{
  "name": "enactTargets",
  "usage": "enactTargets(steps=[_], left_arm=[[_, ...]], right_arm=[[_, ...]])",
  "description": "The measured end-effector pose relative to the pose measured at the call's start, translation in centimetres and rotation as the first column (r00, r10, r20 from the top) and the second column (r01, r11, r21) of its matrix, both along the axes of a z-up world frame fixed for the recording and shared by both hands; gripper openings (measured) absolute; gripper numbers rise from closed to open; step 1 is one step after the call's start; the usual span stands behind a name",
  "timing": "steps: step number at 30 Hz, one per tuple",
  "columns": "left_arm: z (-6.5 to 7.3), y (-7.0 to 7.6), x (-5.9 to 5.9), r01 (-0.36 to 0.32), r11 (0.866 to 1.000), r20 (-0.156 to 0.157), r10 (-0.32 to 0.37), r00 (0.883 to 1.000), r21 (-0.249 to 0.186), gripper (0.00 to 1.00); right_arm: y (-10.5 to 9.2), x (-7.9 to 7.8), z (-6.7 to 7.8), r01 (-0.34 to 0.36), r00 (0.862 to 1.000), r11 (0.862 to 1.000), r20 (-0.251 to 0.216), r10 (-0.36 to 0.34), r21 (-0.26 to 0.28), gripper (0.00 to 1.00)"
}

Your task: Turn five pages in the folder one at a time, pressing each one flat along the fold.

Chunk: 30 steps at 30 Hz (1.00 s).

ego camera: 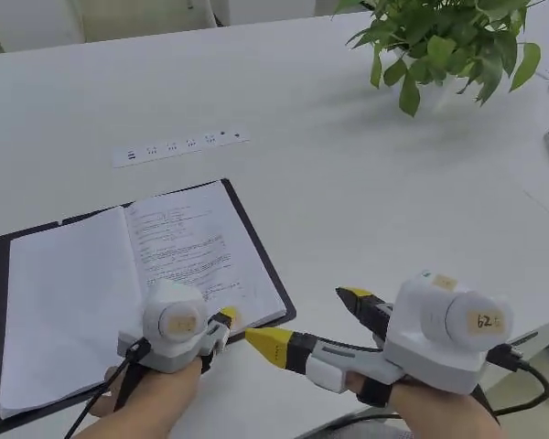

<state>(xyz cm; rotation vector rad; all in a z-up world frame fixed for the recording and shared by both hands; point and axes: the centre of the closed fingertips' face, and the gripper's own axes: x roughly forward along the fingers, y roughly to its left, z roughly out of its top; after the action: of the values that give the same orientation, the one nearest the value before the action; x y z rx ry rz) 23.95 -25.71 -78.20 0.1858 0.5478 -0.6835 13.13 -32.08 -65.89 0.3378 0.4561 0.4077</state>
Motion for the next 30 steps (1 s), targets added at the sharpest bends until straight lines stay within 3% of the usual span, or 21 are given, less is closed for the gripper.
enactTargets(steps=[2, 3, 7, 8, 9, 10, 12, 13, 16, 22, 30], left_arm=[[0.1, 0.1, 0.1, -0.002, 1.0, 0.003, 0.002, 1.0, -0.003, 0.3], [0.1, 0.2, 0.1, -0.003, 1.0, 0.004, 0.003, 1.0, -0.005, 0.23], [0.1, 0.6, 0.5, -0.009, 1.0, 0.016, 0.009, 1.0, 0.013, 0.16], [0.2, 0.7, 0.7, -0.011, 1.0, 0.019, 0.01, 1.0, 0.021, 0.1], [0.1, 1.0, 0.9, -0.03, 0.999, 0.013, 0.029, 0.999, 0.03, 0.08], [0.1, 1.3, 1.1, -0.057, 0.998, -0.005, 0.057, 0.998, 0.004, 0.06], [0.1, 1.1, 1.1, -0.066, 0.998, -0.02, 0.065, 0.998, -0.019, 0.05], [0.0, 0.9, 0.9, -0.1, 0.992, -0.064, 0.096, 0.993, -0.076, 0.03], [0.1, 1.1, 1.1, -0.101, 0.993, -0.052, 0.098, 0.994, -0.064, 0.01], [0.1, 1.1, 0.8, -0.132, 0.985, -0.083, 0.124, 0.989, -0.11, 0.0], [0.1, 1.0, 0.7, -0.143, 0.981, -0.101, 0.13, 0.986, -0.134, 0.0]], right_arm=[[0.0, 0.0, -0.1, -0.002, 1.0, 1.0, -0.001, 0.002, -0.004, 0.91], [0.0, 0.0, -0.1, -0.003, 1.0, 1.0, -0.003, 0.003, -0.007, 0.91], [0.1, 0.0, -0.1, -0.005, 1.0, 1.0, -0.003, 0.005, -0.007, 0.91], [0.1, 0.0, -0.1, -0.005, 1.0, 1.0, -0.004, 0.005, -0.007, 0.91], [0.1, 0.0, -0.2, -0.006, 1.0, 1.0, -0.006, 0.006, -0.009, 0.91], [0.2, 0.0, -0.2, -0.013, 1.0, 1.0, -0.009, 0.013, -0.012, 0.91], [0.3, 0.0, -0.3, -0.023, 1.0, 1.0, -0.014, 0.023, -0.013, 0.91], [0.3, 0.1, -0.3, -0.029, 0.999, 0.999, -0.014, 0.028, -0.015, 0.9], [0.4, 0.7, -0.3, -0.044, 0.999, 0.999, -0.015, 0.044, -0.022, 0.89], [0.8, 2.6, -0.5, -0.081, 0.996, 0.997, -0.028, 0.08, -0.017, 0.81], [2.3, 5.6, -3.9, -0.117, 0.987, 0.993, -0.113, 0.117, 0.007, 0.64]])
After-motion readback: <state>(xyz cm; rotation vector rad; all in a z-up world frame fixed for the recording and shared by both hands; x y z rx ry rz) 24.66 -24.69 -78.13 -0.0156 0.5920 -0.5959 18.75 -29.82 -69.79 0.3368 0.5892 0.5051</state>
